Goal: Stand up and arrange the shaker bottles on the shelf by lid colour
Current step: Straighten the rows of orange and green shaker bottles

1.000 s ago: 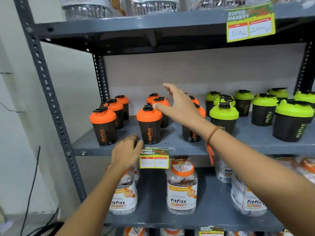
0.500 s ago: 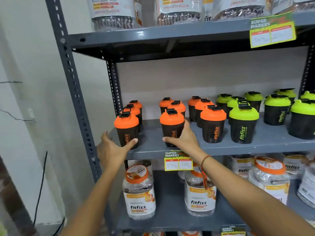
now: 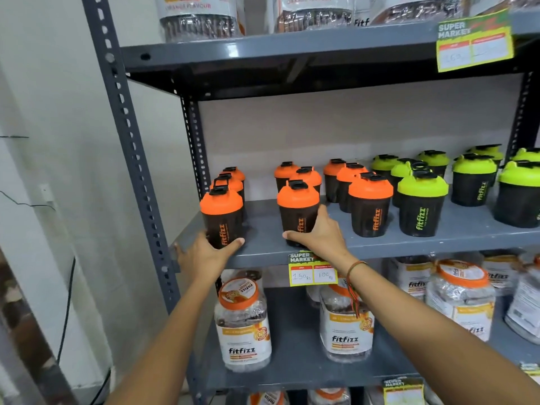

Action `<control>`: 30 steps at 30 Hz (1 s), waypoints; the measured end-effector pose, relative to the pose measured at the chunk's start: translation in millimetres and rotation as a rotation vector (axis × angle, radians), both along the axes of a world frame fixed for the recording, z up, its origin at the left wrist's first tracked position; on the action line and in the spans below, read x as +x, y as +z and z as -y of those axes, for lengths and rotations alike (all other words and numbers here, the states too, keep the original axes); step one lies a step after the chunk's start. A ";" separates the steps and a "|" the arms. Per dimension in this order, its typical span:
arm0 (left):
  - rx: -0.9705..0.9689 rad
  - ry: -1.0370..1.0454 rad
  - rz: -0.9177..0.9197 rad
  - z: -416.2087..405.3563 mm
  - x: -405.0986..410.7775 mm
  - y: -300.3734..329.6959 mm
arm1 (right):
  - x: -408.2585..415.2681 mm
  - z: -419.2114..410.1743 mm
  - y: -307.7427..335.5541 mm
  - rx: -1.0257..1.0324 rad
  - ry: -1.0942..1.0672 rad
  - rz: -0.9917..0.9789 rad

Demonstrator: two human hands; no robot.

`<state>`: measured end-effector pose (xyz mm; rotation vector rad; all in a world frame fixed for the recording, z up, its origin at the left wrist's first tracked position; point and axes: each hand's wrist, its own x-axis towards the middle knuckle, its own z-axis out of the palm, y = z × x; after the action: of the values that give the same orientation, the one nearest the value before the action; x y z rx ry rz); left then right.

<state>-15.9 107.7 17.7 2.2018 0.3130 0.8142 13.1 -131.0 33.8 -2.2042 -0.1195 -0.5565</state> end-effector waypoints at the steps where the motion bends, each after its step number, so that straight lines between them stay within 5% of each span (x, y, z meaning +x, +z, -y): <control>1: 0.012 0.006 0.004 -0.9 0.7 -0.7 | -0.5 0.0 -0.3 0.000 0.002 0.003; 10: -0.011 -0.046 -0.018 -5.3 1.2 -6.9 | -3.9 3.6 -0.5 0.024 0.065 0.013; 14: -0.178 0.013 0.373 12.1 -20.7 -11.8 | -8.4 14.3 1.9 0.130 0.175 0.014; 18: 0.143 0.025 0.662 47.4 -31.8 -17.5 | -18.7 26.0 4.0 0.150 0.184 0.077; 22: 0.398 -0.278 0.460 75.1 -19.6 -14.0 | -30.0 36.6 19.4 0.218 0.173 0.245; 30: 0.694 -0.259 -0.147 90.8 17.6 -7.6 | -26.2 65.3 54.3 0.168 0.198 0.380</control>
<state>1.7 16.8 10.1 2.8733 -0.2258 0.6776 -13.0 -196.3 88.1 -1.8779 -0.4687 -0.8354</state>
